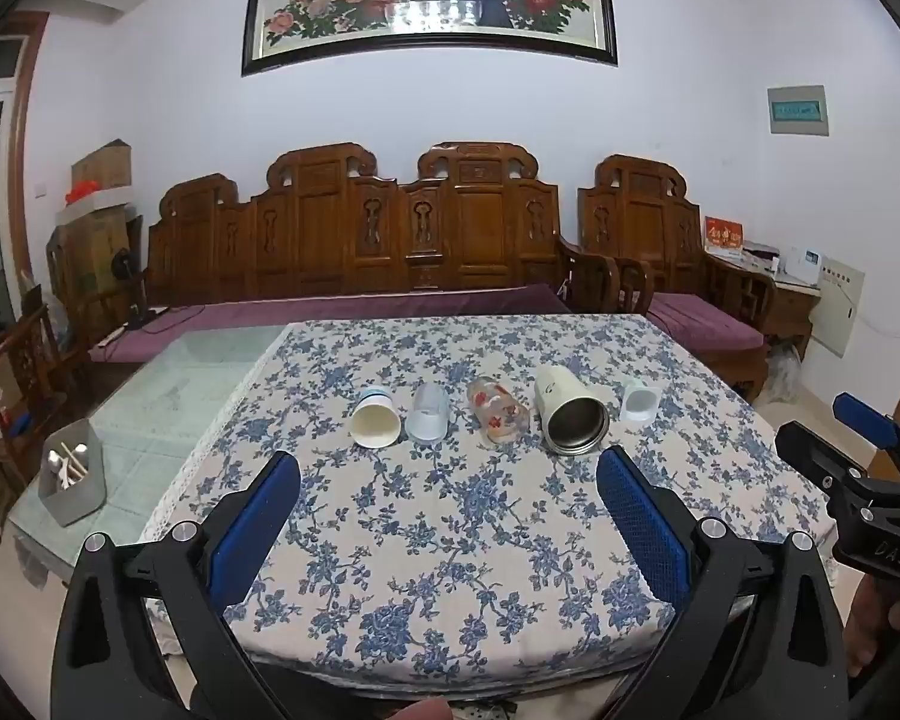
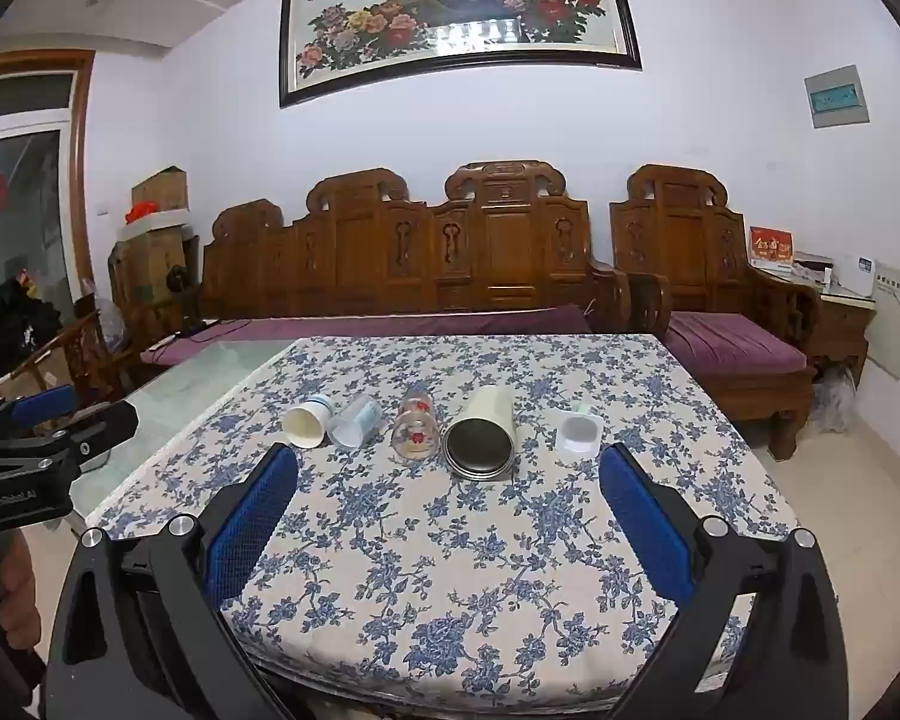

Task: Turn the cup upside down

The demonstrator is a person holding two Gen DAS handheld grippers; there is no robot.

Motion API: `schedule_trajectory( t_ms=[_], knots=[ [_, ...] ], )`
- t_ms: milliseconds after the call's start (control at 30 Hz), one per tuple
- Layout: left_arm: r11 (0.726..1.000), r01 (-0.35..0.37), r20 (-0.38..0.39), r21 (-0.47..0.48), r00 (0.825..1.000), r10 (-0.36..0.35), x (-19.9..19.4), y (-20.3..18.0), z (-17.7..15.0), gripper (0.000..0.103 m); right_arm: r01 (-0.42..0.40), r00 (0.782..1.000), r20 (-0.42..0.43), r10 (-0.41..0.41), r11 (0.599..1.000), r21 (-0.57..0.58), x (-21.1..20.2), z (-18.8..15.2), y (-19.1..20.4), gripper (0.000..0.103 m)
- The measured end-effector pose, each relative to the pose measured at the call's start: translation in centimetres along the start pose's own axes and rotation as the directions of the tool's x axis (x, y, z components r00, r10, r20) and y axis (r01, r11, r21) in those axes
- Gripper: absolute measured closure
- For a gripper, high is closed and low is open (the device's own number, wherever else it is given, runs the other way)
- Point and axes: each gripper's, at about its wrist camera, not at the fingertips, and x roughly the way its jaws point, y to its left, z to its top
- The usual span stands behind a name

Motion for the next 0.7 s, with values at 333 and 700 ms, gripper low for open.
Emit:
schedule_trajectory(
  t_ms=[333, 700],
  knots=[
    [1.0, 0.0, 0.004, -0.002, 1.0, 0.0, -0.05, 0.02, -0.01, 0.008, 0.0, 1.0, 0.005, 0.0, 1.0, 0.002, -0.15, 0.11, -0.02, 0.002],
    [1.0, 0.002, 0.004, -0.005, 1.0, -0.002, -0.03, 0.05, 0.01, 0.008, 0.0, 1.0, 0.007, 0.0, 1.0, 0.004, -0.21, -0.02, 0.03, 0.002]
  ],
)
